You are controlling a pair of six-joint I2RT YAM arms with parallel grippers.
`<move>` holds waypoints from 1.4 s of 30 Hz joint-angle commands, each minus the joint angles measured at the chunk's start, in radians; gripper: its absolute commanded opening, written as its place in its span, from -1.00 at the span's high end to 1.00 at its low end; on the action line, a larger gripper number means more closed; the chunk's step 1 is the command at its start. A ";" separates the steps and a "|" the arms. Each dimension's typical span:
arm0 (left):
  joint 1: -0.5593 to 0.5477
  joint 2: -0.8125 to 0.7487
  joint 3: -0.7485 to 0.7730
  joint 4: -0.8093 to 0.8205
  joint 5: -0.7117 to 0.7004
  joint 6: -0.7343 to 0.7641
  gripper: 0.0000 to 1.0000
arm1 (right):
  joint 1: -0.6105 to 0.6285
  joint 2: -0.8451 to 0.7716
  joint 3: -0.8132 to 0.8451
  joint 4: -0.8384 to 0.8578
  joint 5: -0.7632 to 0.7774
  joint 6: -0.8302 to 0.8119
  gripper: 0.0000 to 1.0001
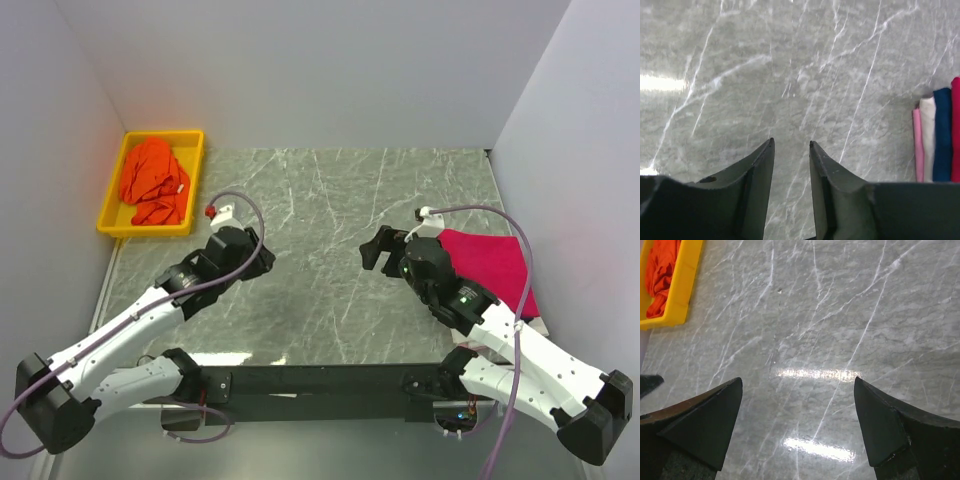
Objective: Fold and stack the t-shirts
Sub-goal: Grab the tshirt from the pile
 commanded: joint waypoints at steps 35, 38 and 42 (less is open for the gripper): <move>0.992 1.313 1.119 -0.039 -0.067 0.120 -0.55 | -0.006 0.240 0.105 0.042 -0.208 -0.080 -0.98; 1.013 1.371 1.159 -0.042 -0.016 0.117 -0.48 | -0.008 0.262 0.102 0.047 -0.212 -0.078 -0.98; 1.017 1.376 1.159 -0.003 0.037 0.129 -0.02 | -0.006 0.280 0.113 0.041 -0.218 -0.078 -0.98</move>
